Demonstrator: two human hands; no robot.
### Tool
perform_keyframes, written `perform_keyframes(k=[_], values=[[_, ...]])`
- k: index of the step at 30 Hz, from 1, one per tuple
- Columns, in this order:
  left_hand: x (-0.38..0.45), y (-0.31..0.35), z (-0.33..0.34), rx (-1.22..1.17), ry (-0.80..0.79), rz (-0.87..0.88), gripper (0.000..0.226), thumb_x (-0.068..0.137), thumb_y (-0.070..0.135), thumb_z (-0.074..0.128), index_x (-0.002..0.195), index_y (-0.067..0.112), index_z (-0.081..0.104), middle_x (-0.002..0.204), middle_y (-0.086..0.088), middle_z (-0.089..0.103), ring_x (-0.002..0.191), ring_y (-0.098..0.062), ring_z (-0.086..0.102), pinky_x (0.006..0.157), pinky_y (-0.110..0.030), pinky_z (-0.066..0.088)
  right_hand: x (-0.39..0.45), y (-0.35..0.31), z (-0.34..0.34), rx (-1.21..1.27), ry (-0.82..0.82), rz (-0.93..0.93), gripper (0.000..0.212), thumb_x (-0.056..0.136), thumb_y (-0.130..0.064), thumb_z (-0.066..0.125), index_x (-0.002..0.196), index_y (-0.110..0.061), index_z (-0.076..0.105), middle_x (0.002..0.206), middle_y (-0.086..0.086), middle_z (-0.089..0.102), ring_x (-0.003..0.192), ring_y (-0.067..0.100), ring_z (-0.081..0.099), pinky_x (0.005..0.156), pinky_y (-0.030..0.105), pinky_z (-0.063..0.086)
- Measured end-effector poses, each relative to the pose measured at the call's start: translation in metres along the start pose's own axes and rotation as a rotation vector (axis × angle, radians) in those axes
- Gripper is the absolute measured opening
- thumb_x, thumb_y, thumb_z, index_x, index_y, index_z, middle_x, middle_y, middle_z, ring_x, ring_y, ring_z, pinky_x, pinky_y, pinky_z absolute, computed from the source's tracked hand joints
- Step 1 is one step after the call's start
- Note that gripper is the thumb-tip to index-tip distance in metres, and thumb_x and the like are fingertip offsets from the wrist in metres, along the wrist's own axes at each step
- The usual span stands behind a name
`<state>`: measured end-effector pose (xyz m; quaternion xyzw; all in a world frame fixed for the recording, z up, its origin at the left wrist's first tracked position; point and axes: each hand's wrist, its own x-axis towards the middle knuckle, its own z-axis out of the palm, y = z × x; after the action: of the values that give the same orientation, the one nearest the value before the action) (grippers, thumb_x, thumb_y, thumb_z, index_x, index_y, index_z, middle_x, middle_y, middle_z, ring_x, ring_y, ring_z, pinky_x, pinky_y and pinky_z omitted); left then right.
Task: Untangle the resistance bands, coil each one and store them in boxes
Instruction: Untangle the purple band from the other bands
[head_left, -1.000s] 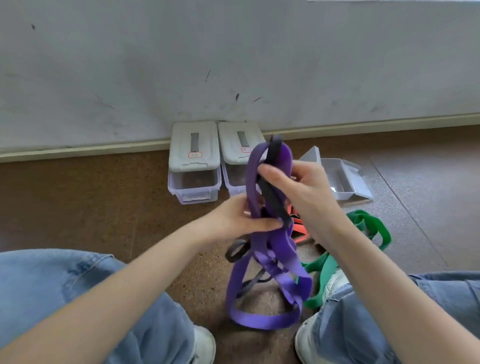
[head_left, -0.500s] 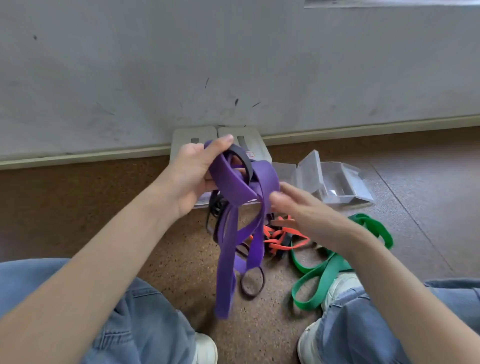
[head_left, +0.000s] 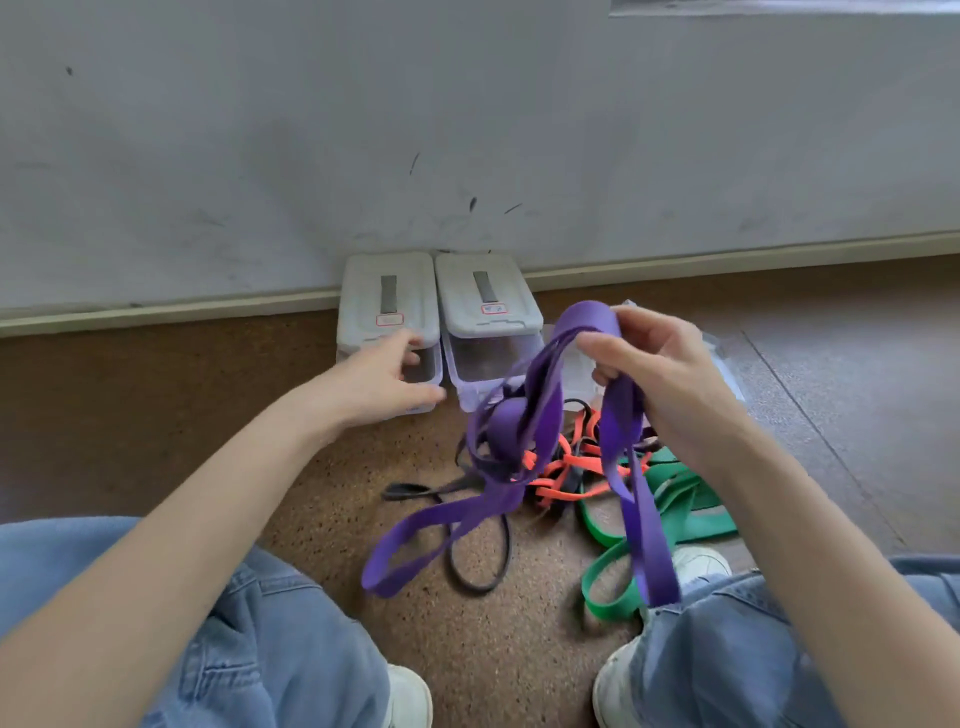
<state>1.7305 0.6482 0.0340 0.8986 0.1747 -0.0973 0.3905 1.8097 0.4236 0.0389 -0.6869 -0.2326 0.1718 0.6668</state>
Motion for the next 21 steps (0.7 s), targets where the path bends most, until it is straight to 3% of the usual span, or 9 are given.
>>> perform_keyframes(k=[4, 7, 9, 12, 15, 16, 18, 20, 21], values=[[-0.007, 0.016, 0.043, -0.211, -0.164, 0.227, 0.062, 0.074, 0.034, 0.076, 0.129, 0.029, 0.046, 0.124, 0.015, 0.055, 0.116, -0.002, 0.050, 0.084, -0.009, 0.041, -0.005, -0.006, 0.012, 0.159, -0.147, -0.067, 0.007, 0.080, -0.013, 0.064, 0.087, -0.013, 0.067, 0.061, -0.010, 0.061, 0.053, 0.003, 0.055, 0.053, 0.013, 0.043], [-0.004, 0.021, 0.068, -0.271, -0.036, 0.300, 0.033, 0.083, 0.018, 0.069, 0.113, 0.009, 0.059, 0.115, -0.011, 0.066, 0.108, -0.025, 0.061, 0.096, -0.038, 0.047, -0.002, -0.014, 0.015, 0.327, -0.170, -0.101, 0.007, 0.080, -0.013, 0.066, 0.087, -0.012, 0.067, 0.062, -0.007, 0.053, 0.055, 0.006, 0.046, 0.059, 0.019, 0.042], [-0.002, 0.022, 0.061, -0.334, -0.007, 0.275, 0.020, 0.087, 0.016, 0.064, 0.102, 0.002, 0.063, 0.105, -0.022, 0.068, 0.103, -0.036, 0.063, 0.093, -0.050, 0.047, 0.002, -0.017, 0.009, 0.345, -0.080, -0.098, 0.007, 0.080, -0.016, 0.066, 0.086, -0.012, 0.067, 0.062, -0.005, 0.050, 0.056, 0.008, 0.044, 0.061, 0.023, 0.040], [-0.005, 0.028, 0.024, -0.324, 0.158, 0.332, 0.027, 0.077, 0.042, 0.070, 0.085, 0.017, 0.069, 0.084, -0.012, 0.074, 0.083, -0.028, 0.070, 0.083, -0.045, 0.053, 0.007, -0.013, -0.005, 0.108, 0.084, -0.086, 0.005, 0.084, -0.017, 0.063, 0.080, -0.016, 0.066, 0.059, -0.006, 0.054, 0.054, 0.008, 0.046, 0.055, 0.018, 0.040], [-0.008, 0.032, -0.009, -0.304, 0.330, 0.377, 0.041, 0.070, 0.059, 0.064, 0.072, 0.017, 0.067, 0.068, -0.002, 0.072, 0.066, -0.019, 0.068, 0.066, -0.031, 0.050, 0.011, -0.004, -0.005, -0.135, 0.033, 0.023, 0.007, 0.089, -0.018, 0.060, 0.085, -0.018, 0.065, 0.072, -0.004, 0.066, 0.064, 0.009, 0.058, 0.064, 0.021, 0.048], [-0.006, 0.031, -0.011, -0.170, 0.307, 0.323, 0.041, 0.074, 0.057, 0.063, 0.071, 0.016, 0.064, 0.065, -0.003, 0.069, 0.065, -0.022, 0.065, 0.063, -0.031, 0.047, 0.010, 0.000, -0.002, -0.228, -0.021, 0.088, 0.005, 0.088, -0.023, 0.061, 0.090, -0.019, 0.064, 0.081, -0.003, 0.068, 0.075, 0.011, 0.062, 0.071, 0.024, 0.050], [-0.004, 0.022, 0.002, 0.196, 0.185, 0.162, 0.033, 0.080, 0.046, 0.063, 0.065, 0.017, 0.058, 0.060, -0.002, 0.060, 0.065, -0.024, 0.058, 0.057, -0.030, 0.037, 0.008, 0.011, 0.004, -0.544, -0.107, 0.207, 0.030, 0.085, -0.032, 0.064, 0.109, -0.017, 0.058, 0.104, -0.001, 0.063, 0.097, 0.015, 0.060, 0.083, 0.028, 0.050], [-0.004, 0.016, 0.015, 0.246, 0.171, 0.064, 0.030, 0.079, 0.036, 0.068, 0.062, 0.014, 0.055, 0.057, -0.002, 0.052, 0.064, -0.023, 0.051, 0.054, -0.030, 0.031, 0.004, 0.021, 0.008, -0.866, -0.028, 0.178, 0.043, 0.081, -0.035, 0.068, 0.117, -0.014, 0.055, 0.113, 0.001, 0.058, 0.101, 0.017, 0.058, 0.082, 0.027, 0.045], [-0.003, 0.014, 0.019, 0.141, 0.169, 0.037, 0.030, 0.078, 0.034, 0.069, 0.063, 0.011, 0.058, 0.057, -0.006, 0.054, 0.063, -0.022, 0.052, 0.054, -0.030, 0.033, 0.001, 0.022, 0.011, -0.873, 0.044, 0.130, 0.037, 0.080, -0.037, 0.069, 0.107, -0.013, 0.058, 0.107, 0.003, 0.061, 0.094, 0.018, 0.060, 0.077, 0.028, 0.046]])
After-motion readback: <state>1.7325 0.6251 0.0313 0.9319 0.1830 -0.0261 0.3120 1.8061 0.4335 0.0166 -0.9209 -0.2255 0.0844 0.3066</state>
